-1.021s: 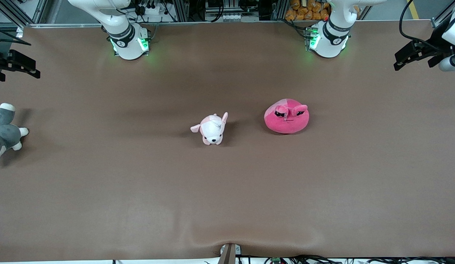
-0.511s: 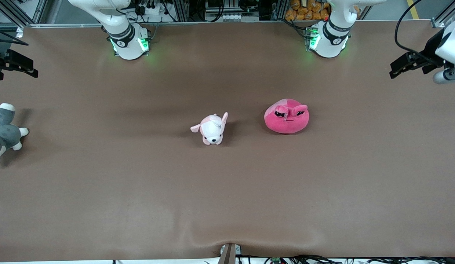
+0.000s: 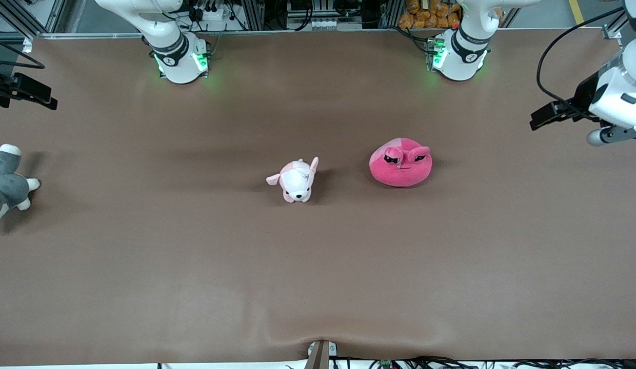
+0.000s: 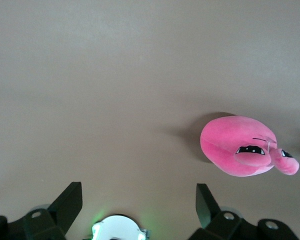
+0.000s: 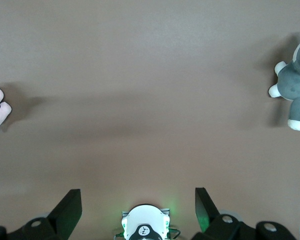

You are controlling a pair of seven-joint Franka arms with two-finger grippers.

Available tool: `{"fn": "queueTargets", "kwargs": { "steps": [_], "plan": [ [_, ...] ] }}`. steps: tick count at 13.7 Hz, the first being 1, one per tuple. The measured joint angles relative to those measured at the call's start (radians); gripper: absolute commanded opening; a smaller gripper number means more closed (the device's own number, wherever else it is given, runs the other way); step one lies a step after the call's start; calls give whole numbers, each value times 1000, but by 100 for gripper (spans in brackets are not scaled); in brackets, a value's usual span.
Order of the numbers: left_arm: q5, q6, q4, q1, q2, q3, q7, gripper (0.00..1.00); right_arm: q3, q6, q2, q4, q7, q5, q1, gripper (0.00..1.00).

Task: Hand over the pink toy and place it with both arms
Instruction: 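Reach the left gripper toward the pink plush toy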

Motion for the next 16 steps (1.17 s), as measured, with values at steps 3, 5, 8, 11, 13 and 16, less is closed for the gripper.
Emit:
{"fn": "queueTargets", "kwargs": {
  "steps": [3,5,8,11,13,16],
  "plan": [
    [-11,4,-21,0,6,-1,-76,100,0,-8,0,0,3,0,0,100],
    [-37,7,-31,0,14,-2,-123,100,0,-9,0,0,4,0,0,100],
    [-95,33,-71,-3,40,-6,-223,100,0,-10,0,0,5,0,0,100],
    [-155,106,-139,-13,55,-27,-362,100,1,-18,0,0,8,0,0,100],
    [-193,153,-180,-14,58,-44,-432,100,1,-28,1,0,9,0,0,100],
    [-281,228,-217,-14,82,-81,-626,100,1,-33,4,0,10,0,0,100]
  ]
}}
